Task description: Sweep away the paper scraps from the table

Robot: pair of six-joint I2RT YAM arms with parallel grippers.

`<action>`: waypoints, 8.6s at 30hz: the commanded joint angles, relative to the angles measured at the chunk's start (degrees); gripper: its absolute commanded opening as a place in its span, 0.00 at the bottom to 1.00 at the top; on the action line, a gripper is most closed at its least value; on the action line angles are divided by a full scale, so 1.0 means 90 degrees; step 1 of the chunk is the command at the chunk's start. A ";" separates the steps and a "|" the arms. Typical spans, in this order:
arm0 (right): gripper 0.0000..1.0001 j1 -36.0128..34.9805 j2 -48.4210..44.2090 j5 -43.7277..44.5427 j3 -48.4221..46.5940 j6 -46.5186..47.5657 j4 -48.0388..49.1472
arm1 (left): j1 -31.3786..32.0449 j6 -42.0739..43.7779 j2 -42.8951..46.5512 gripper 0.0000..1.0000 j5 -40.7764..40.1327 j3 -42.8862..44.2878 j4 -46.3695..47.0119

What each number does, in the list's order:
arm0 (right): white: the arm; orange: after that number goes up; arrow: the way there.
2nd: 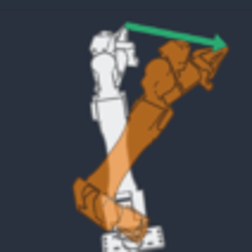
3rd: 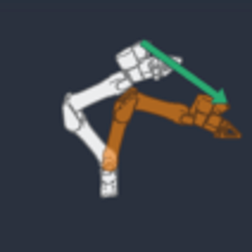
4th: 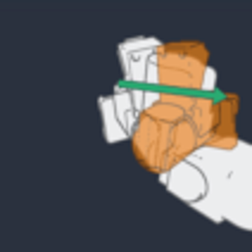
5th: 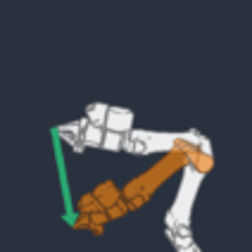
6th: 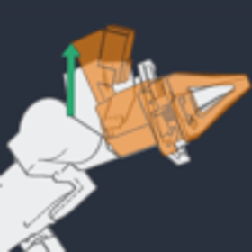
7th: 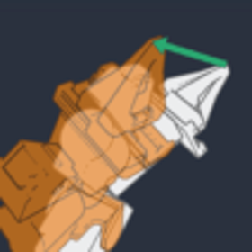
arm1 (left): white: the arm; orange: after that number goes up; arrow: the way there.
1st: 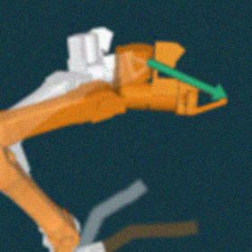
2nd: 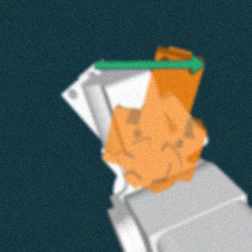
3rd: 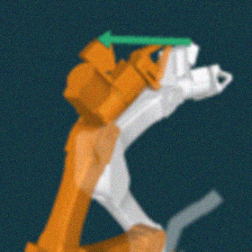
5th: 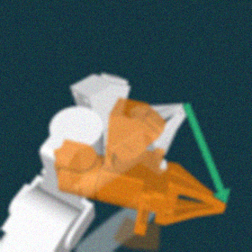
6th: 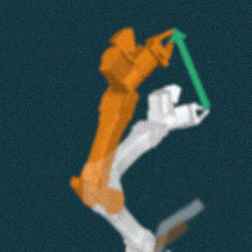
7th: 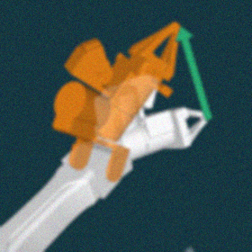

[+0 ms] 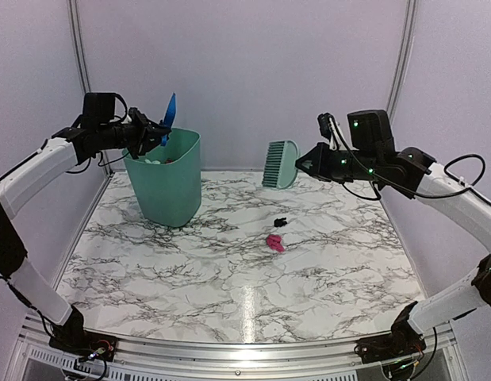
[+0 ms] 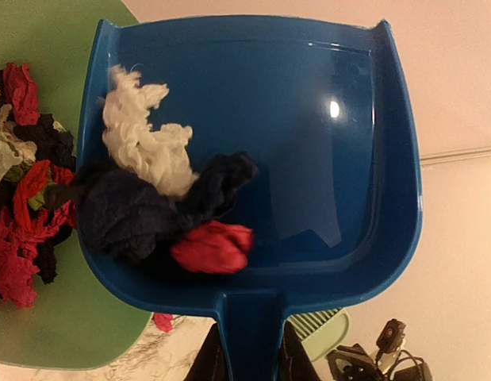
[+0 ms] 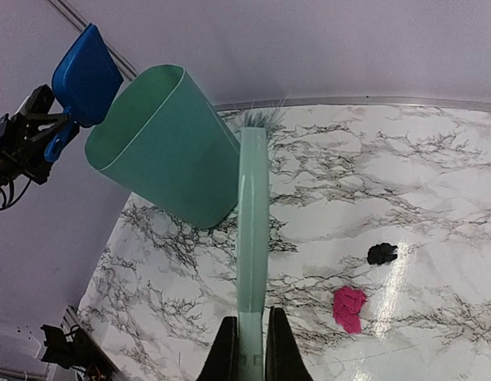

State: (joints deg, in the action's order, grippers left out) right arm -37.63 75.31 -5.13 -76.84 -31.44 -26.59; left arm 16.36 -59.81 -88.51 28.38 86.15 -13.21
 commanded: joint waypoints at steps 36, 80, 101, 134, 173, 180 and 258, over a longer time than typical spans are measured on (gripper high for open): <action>0.00 0.0436 0.0864 0.1018 -0.1319 0.0419 -0.0526 | -0.0155 -0.6413 -0.0191 0.00 0.0585 -0.1181 0.6405; 0.00 -0.0361 0.4507 0.1098 -0.2157 0.7003 -0.2785 | 0.4084 0.5360 0.0435 0.00 -0.3704 -0.2379 -0.3443; 0.00 -0.0737 0.2681 -0.0201 -0.0365 0.4141 -0.3056 | 0.5155 0.6325 -0.1310 0.00 -0.3614 -0.2034 -0.2480; 0.00 -0.0775 0.2999 -0.0678 -0.1052 0.1239 -0.3970 | 0.5253 0.7114 -0.1981 0.00 -0.3580 -0.1614 -0.2523; 0.00 -0.0821 0.2351 -0.2002 -0.1649 0.1208 -0.3899 | 0.5019 0.6987 -0.1610 0.00 -0.3329 -0.2304 -0.1693; 0.00 -0.0490 0.1893 -0.2191 -0.1525 0.1491 -0.4237 | 0.4982 0.6827 -0.1397 0.00 -0.3359 -0.2588 -0.1304; 0.00 0.0254 -0.0443 0.1055 -0.1144 0.0841 -0.2261 | 0.3486 0.4518 0.0761 0.00 -0.2905 -0.1146 -0.0896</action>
State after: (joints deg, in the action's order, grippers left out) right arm -36.16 73.10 -4.69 -86.43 -21.02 -49.54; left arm 50.59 -18.72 -83.29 2.63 70.02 -16.12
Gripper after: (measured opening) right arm 0.037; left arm 0.148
